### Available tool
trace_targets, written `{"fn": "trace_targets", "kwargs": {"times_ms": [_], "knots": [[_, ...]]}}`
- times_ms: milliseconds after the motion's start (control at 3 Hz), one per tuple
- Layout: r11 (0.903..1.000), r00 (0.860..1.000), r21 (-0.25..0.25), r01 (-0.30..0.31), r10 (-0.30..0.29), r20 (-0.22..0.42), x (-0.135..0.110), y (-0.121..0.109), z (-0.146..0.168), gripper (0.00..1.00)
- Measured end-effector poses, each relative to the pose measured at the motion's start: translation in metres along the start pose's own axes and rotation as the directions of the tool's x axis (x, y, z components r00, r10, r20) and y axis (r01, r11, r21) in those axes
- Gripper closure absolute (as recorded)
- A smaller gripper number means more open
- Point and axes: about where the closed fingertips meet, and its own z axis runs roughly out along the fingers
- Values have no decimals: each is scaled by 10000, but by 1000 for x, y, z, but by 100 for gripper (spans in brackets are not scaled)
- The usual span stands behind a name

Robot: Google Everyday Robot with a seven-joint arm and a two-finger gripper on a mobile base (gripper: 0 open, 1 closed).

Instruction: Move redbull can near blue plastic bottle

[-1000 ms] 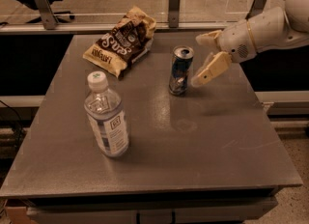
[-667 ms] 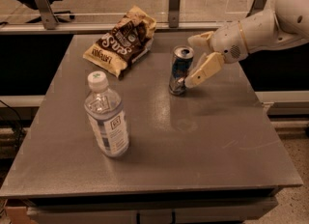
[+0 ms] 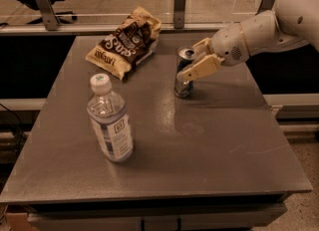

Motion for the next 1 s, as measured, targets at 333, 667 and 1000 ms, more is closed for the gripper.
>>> {"fn": "trace_targets", "kwargs": {"times_ms": [333,667,1000], "knots": [[9996,9999,-254,-139,141,75,-2,5,4,65],[9984,9989,-322,462,-458,127,-19,19,-16,88],[9915,9933,-607,1153,-1153,29,-45,49,-35,100]]}}
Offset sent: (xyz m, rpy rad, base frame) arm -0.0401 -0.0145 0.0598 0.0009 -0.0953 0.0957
